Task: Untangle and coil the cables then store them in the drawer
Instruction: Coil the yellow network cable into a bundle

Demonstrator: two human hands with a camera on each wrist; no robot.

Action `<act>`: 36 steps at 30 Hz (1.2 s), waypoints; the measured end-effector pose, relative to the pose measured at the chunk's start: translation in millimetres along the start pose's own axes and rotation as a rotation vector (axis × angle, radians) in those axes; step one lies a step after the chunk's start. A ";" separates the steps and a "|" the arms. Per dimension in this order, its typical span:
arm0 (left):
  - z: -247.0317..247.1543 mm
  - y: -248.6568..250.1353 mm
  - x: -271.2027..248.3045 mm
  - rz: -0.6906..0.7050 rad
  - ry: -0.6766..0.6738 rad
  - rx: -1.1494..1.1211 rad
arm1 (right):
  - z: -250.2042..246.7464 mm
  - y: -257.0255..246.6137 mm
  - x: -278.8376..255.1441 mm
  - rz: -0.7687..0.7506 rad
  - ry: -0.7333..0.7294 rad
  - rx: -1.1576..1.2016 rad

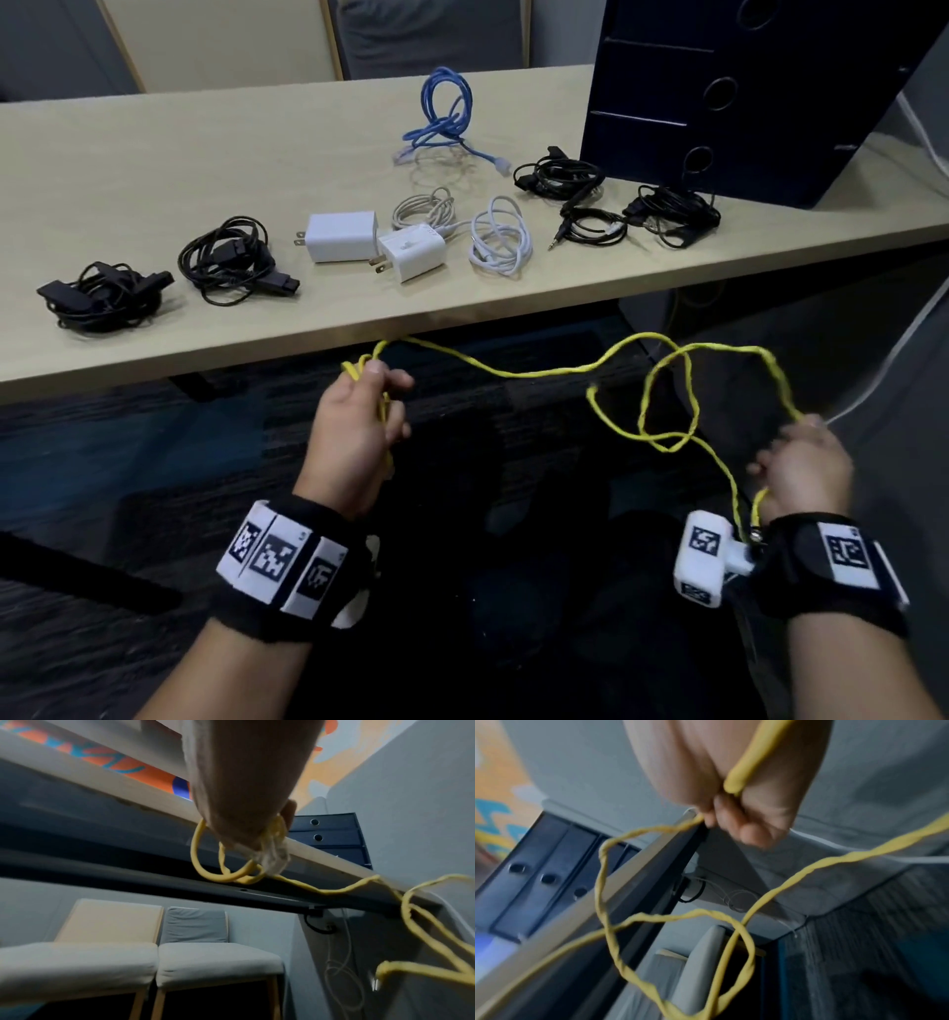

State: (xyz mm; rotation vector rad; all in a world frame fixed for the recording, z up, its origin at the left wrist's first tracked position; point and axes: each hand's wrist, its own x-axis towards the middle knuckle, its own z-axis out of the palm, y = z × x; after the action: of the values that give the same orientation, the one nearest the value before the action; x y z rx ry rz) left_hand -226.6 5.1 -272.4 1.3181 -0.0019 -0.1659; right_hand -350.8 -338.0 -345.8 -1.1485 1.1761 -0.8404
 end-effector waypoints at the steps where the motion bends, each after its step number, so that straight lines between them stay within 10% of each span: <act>1: 3.8 -1.6 -3.2 0.015 -0.038 0.019 | 3.2 8.0 3.6 -0.064 -0.060 -0.149; 8: 19.5 -0.4 -15.0 0.035 -0.350 0.128 | 33.1 11.3 -28.0 -0.308 -0.401 -0.929; 13: 24.3 -0.8 -14.0 -0.032 -0.261 0.083 | 35.2 -9.0 -59.7 -0.366 -0.581 -1.278; 19: 29.2 3.3 -19.6 -0.189 -0.310 -0.066 | 27.8 -25.1 -107.7 -0.343 -1.136 -0.789; 24: 35.6 3.8 -33.3 -0.331 -0.600 -0.156 | 56.5 -4.4 -125.9 -0.749 -1.019 -0.689; 30: 34.7 9.1 -37.3 -0.382 -0.734 -0.458 | 75.4 16.4 -151.7 -0.414 -1.164 -0.524; 36: 34.6 6.7 -34.8 -0.283 -0.679 -0.677 | 72.2 28.0 -156.9 -0.459 -1.152 -0.621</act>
State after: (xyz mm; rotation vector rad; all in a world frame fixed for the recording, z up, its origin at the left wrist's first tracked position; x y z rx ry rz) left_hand -263.5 -22.4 -253.9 0.5339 -0.3114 -0.7794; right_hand -317.0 -166.8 -333.8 -2.0526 0.1666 0.0046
